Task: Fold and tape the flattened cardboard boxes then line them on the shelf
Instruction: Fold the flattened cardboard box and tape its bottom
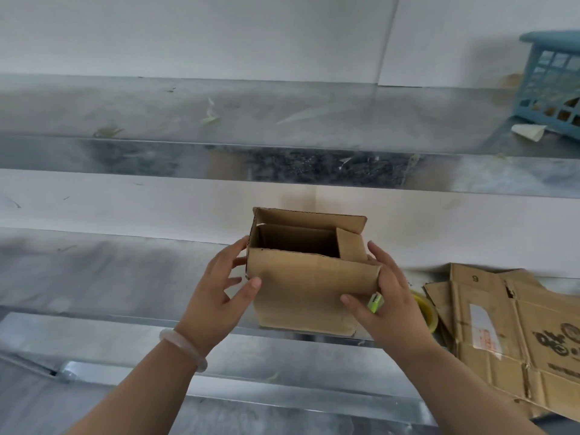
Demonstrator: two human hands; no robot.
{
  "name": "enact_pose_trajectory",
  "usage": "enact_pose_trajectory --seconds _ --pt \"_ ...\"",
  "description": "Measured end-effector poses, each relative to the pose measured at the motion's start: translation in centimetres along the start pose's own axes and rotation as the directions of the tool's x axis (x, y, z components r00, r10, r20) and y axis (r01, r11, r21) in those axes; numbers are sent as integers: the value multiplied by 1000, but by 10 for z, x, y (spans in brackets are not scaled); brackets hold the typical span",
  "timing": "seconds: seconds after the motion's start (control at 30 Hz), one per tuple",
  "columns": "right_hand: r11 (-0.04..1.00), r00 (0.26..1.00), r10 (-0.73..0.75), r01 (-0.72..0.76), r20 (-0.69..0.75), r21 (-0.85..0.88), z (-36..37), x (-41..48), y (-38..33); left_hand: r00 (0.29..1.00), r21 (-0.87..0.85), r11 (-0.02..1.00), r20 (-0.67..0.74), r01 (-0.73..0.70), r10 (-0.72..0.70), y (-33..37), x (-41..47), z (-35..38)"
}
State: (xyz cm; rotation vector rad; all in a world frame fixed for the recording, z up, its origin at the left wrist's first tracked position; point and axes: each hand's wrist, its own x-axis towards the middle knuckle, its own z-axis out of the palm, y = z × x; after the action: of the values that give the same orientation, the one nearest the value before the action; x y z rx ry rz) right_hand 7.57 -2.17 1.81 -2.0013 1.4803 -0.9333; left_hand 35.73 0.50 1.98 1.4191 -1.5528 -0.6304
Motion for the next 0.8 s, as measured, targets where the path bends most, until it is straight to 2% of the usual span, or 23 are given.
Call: enact_pose_trajectory --seconds 0.13,0.33,0.53,0.8 --pt "990 993 92 -99 71 96 -5 10 -2 1000 23 1000 15 -20 20 1 9 -3" --pt "915 963 112 -197 246 353 -19 20 -7 993 126 987 76 -95 86 -2 14 -6" --pt "888 971 98 -184 217 421 -19 18 -5 988 163 976 89 -143 130 -2 24 -8" --pt "945 959 68 -151 276 291 -22 24 -4 974 246 948 158 -200 165 5 37 -14"
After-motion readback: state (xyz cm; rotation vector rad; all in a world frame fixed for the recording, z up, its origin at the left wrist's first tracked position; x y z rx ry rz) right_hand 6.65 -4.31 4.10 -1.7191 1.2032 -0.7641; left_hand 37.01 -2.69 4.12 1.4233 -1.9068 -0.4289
